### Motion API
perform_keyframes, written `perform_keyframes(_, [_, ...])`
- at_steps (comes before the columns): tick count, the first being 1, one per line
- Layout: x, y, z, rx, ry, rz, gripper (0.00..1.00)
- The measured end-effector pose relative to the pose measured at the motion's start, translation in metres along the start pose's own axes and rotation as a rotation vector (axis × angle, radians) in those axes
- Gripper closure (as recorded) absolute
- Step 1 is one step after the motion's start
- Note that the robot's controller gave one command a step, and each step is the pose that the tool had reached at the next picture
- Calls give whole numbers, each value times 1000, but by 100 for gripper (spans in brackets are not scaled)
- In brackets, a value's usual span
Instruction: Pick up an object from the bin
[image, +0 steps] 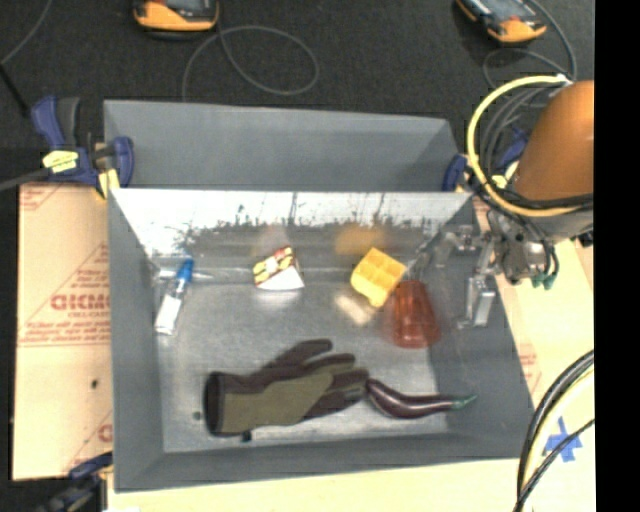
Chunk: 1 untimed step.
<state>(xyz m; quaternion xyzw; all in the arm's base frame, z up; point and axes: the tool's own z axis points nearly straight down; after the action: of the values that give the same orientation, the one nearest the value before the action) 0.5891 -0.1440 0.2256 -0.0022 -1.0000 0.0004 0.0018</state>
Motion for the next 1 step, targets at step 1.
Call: perform_keyframes(1, [-1, 1, -5, 1, -8, -3, 0])
